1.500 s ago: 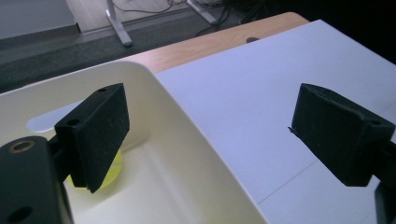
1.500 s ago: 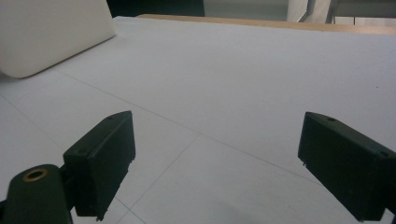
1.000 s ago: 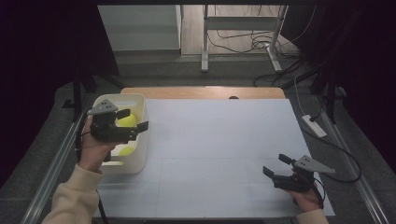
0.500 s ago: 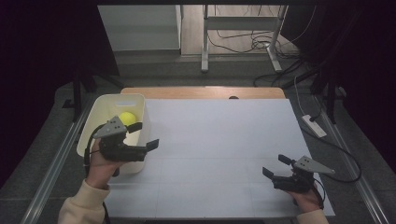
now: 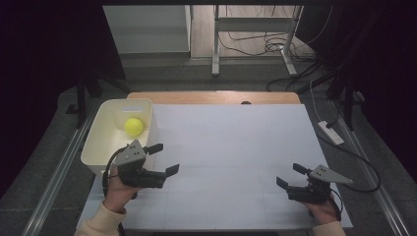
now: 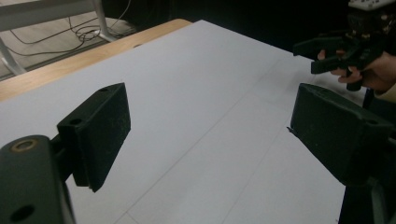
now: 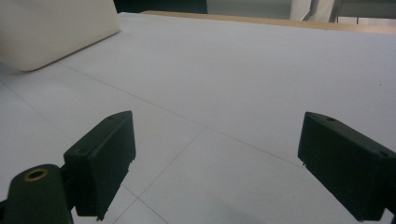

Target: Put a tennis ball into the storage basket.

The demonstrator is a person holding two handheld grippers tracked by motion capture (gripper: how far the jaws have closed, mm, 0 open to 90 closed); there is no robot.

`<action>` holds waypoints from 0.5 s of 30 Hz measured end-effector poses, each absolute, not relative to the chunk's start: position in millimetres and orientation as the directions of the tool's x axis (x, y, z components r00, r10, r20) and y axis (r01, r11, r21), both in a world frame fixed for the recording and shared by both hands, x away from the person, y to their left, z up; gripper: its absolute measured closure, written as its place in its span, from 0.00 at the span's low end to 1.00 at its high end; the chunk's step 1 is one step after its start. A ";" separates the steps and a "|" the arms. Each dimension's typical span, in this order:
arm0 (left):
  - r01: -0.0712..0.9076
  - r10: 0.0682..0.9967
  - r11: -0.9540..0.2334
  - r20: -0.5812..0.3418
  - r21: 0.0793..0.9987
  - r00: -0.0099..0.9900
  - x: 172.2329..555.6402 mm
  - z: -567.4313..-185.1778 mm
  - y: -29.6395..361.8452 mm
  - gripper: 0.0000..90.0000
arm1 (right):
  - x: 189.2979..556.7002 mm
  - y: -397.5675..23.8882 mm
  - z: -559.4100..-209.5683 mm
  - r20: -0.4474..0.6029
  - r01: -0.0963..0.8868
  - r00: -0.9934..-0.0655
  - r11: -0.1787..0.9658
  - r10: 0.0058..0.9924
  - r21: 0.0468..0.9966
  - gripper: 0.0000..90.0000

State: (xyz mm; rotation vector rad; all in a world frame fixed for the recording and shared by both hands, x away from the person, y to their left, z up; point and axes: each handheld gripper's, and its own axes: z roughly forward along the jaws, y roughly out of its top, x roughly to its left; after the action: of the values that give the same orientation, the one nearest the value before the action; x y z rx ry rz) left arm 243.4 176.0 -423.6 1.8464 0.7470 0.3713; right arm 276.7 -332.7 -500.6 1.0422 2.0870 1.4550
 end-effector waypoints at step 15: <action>0.285 0.587 -0.316 -0.049 0.905 0.808 229.2 -458.6 156.1 0.15 | 275.5 -333.9 -501.1 0.100 0.355 -0.645 0.181 0.757 0.917 0.13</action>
State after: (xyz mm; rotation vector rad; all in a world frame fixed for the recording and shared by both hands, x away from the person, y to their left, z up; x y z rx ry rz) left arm 229.2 156.1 -458.6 1.9157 0.6553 0.3506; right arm 275.5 -333.9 -501.1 1.0486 2.0860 1.4561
